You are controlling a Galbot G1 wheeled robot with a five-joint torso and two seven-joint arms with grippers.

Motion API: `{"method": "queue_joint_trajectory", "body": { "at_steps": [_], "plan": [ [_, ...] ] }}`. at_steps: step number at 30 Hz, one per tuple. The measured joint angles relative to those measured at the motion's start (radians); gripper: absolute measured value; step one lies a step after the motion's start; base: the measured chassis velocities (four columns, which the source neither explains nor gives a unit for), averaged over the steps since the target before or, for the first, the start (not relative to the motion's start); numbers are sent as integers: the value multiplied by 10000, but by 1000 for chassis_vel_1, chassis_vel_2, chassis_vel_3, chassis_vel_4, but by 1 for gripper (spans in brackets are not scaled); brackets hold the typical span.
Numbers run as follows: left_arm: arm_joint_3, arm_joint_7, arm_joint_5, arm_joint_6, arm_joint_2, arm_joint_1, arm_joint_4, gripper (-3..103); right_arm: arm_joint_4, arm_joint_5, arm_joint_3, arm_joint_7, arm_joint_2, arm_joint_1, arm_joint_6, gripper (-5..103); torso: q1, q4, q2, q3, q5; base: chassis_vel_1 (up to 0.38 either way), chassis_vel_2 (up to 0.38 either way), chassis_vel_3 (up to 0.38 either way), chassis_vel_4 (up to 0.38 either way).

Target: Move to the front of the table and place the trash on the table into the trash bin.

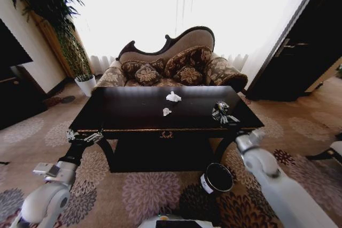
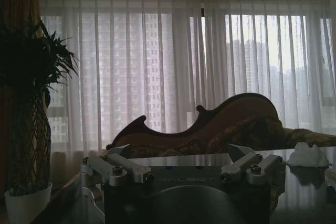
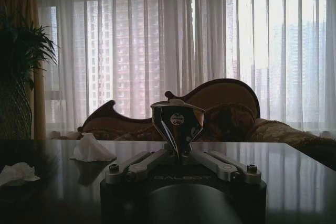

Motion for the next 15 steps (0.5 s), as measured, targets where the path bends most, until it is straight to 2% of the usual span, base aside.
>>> {"method": "queue_joint_trajectory", "body": {
  "at_steps": [1, 6, 7, 11, 15],
  "plan": [
    [0, 0, 0, 0, 0, 0, 0, 100, 0, 0, 0, 0, 0, 0, 0, 0, 0, 0, 0, 0, 0, 0, 0, 0, 0],
    [0, -1, 0, 0, 0, 1, 0, 100, 191, -1065, 940, -445, 914, -1058, 1168, 0, 0, 1, 0, 1, -3, 0, 0, 0, 0],
    [0, -1, 0, 0, 0, 1, 0, 100, 191, -1065, 940, -445, 914, -1058, 1168, 0, 0, 1, 0, 1, -3, 0, 0, 0, 0],
    [0, -1, 0, 0, 1, 0, 0, 100, 12, -1613, 1470, -738, 1605, -1821, 2027, 0, 0, -1, -1, 1, -2, 0, 0, 0, 0],
    [0, -1, 0, 0, 0, 0, 0, 100, -335, -1900, 1593, -825, 2050, -2050, 2451, 0, 0, 1, 0, 0, -4, 0, 0, 0, 0]
  ]
}}
